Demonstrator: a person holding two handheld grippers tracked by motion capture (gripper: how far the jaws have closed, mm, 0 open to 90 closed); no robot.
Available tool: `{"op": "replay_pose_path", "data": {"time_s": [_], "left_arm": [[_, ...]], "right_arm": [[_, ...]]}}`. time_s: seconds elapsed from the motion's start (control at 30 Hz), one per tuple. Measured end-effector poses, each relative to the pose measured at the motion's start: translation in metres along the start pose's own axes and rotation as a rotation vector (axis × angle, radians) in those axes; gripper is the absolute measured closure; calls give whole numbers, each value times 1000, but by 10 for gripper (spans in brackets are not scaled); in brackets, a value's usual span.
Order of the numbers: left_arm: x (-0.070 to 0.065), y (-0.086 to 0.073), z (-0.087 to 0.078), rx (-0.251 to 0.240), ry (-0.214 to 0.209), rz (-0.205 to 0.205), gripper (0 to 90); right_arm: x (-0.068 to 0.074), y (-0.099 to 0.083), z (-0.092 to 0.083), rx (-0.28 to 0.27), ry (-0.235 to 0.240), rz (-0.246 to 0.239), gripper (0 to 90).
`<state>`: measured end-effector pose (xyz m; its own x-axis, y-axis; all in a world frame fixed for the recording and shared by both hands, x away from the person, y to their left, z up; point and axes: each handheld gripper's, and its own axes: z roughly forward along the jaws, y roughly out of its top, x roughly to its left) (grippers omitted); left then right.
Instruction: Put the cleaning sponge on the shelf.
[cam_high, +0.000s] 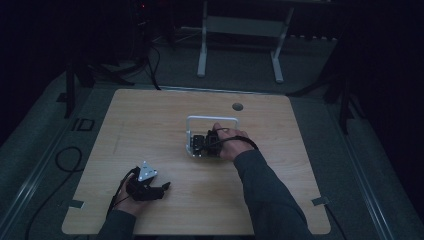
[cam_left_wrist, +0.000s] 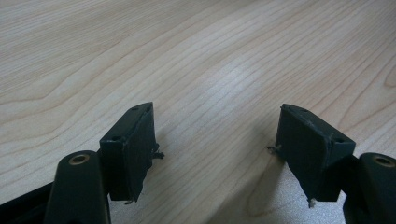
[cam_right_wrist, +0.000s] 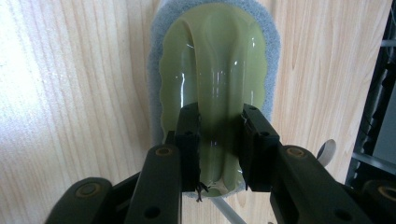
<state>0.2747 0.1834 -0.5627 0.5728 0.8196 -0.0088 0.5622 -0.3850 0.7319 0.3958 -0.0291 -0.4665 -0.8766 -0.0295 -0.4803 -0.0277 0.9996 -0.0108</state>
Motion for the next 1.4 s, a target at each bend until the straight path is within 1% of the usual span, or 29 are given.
{"op": "replay_pose_path", "data": {"time_s": [0.13,0.3,0.33,0.4,0.53,0.67,0.8,0.9,1.0,1.03,1.17,1.23,1.33,1.37,1.4], "left_arm": [[0,0,0,-1,0,-3,290],[0,0,0,-1,-1,0,290],[0,0,0,0,0,1,290],[0,0,0,0,0,1,290],[0,0,0,0,0,0,290],[0,0,0,0,0,1,290],[0,0,0,1,-1,0,290],[0,0,0,2,0,0,290],[0,0,0,2,-1,0,290],[0,0,0,2,-1,0,290],[0,0,0,2,-1,0,290],[0,0,0,1,-1,0,290],[0,0,0,2,0,0,290],[0,0,0,2,0,2,290],[0,0,0,2,0,2,290]], "right_arm": [[-1,0,3,6,-20,7,713],[-2,0,5,12,-33,22,714],[-3,0,8,16,-49,30,715],[-3,0,9,18,-58,34,717],[-4,0,10,20,-68,46,710],[-5,-2,11,29,-59,65,663],[-7,-6,9,2,-80,78,582],[-7,-8,6,-24,-77,101,538],[-7,-12,4,-34,-77,95,504],[-6,-13,3,-38,-82,103,494],[-5,-20,-4,-72,-84,138,475],[-5,-23,-7,-87,-90,145,465],[-4,-27,-14,-125,-80,164,457],[-4,-28,-17,-137,-74,177,457],[-4,-29,-19,-150,-70,178,455]]}}
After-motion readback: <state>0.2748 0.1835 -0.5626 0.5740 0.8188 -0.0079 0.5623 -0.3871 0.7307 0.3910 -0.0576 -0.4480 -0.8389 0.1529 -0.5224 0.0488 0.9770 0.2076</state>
